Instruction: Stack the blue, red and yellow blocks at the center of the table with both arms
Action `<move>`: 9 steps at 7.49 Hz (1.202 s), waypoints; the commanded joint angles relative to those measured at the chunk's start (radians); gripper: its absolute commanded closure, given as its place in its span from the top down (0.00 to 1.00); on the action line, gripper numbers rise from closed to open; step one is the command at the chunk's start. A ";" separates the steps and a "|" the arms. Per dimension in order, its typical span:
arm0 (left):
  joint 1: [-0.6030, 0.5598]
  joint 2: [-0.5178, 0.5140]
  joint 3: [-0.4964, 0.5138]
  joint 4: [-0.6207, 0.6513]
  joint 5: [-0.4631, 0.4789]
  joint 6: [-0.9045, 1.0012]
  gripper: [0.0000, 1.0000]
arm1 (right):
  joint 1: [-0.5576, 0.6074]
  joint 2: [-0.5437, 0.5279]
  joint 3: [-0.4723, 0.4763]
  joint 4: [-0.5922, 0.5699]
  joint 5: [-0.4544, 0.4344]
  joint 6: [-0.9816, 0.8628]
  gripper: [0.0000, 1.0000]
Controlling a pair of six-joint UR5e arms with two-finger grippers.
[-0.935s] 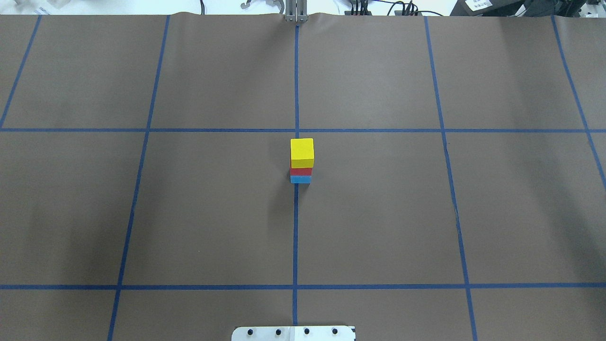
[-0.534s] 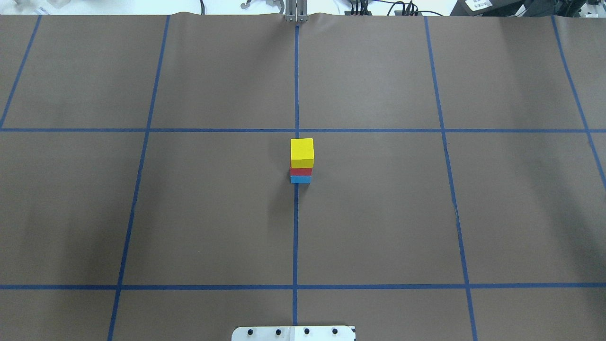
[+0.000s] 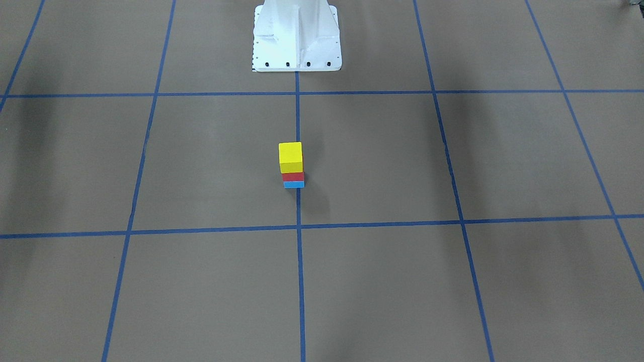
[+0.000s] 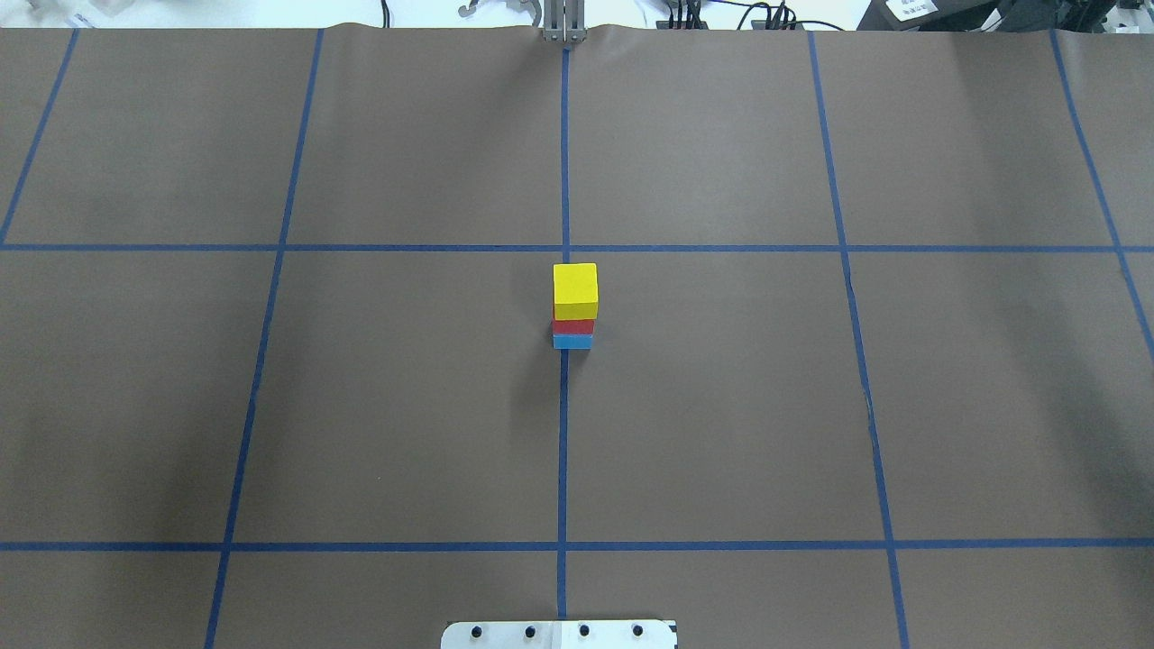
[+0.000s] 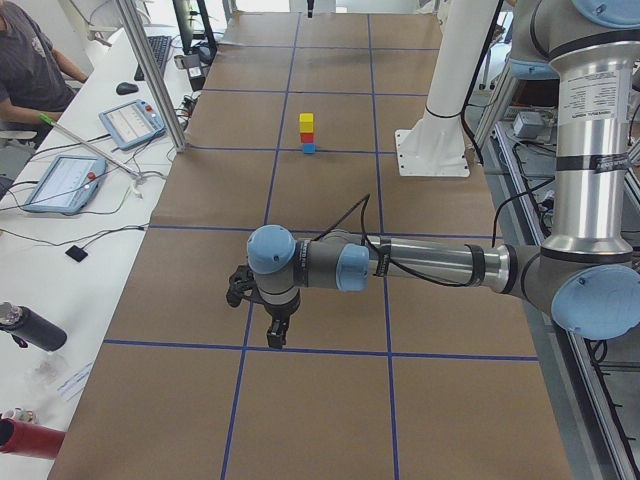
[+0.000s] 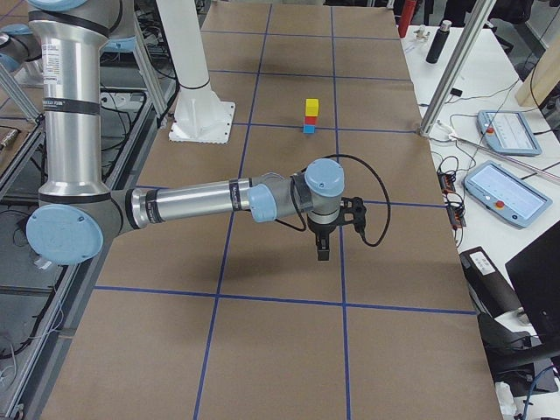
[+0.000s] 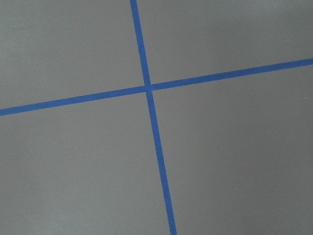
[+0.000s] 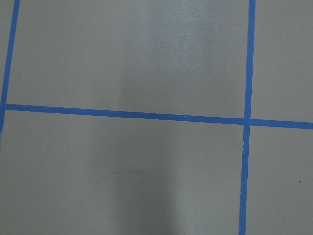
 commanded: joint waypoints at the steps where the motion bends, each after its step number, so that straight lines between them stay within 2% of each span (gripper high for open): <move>1: -0.008 0.031 -0.010 0.000 0.001 0.006 0.99 | 0.000 0.006 -0.013 0.000 0.000 0.000 1.00; 9: -0.008 0.029 -0.010 -0.002 -0.003 -0.008 0.99 | 0.002 0.005 -0.012 0.000 0.002 0.000 1.00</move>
